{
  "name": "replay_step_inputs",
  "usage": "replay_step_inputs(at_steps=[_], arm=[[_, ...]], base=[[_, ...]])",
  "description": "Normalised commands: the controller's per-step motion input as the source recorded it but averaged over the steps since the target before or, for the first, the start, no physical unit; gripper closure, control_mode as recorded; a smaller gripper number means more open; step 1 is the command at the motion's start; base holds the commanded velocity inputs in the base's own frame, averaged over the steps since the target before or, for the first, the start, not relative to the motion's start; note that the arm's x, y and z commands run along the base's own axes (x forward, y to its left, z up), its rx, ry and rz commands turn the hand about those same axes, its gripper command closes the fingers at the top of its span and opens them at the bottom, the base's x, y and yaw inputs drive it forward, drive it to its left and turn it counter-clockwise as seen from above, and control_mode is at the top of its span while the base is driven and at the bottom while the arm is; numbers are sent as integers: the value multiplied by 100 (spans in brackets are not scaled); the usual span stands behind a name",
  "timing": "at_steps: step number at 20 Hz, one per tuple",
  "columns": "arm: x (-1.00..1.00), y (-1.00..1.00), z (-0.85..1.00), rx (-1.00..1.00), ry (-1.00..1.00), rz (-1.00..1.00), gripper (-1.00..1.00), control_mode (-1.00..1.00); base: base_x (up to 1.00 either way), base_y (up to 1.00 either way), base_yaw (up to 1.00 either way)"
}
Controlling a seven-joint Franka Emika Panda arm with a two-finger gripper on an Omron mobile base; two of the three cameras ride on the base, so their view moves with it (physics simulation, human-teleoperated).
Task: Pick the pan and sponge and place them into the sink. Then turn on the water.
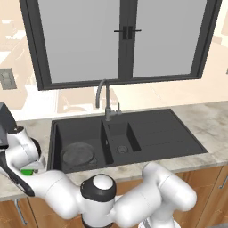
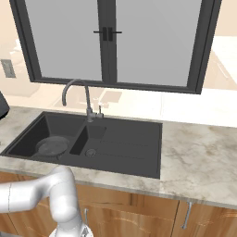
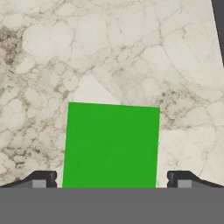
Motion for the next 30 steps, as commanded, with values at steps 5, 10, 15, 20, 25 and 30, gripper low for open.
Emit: replay_step_inputs(at_steps=[5,10,15,20,25,30], arm=[[9,13,-24,0,-2,0,-100,-100],[7,10,-26,0,-1,0,100,-100],[4,8,-26,0,-1,0,100,-100],[1,6,-28,0,0,0,100,-100],[0,5,-28,0,0,0,100,-100],[-1,1,-2,0,-2,-1,100,-100]], base=[[0,0,0],[0,0,0],[0,0,0],[0,0,0],[0,0,0],[0,0,0]])
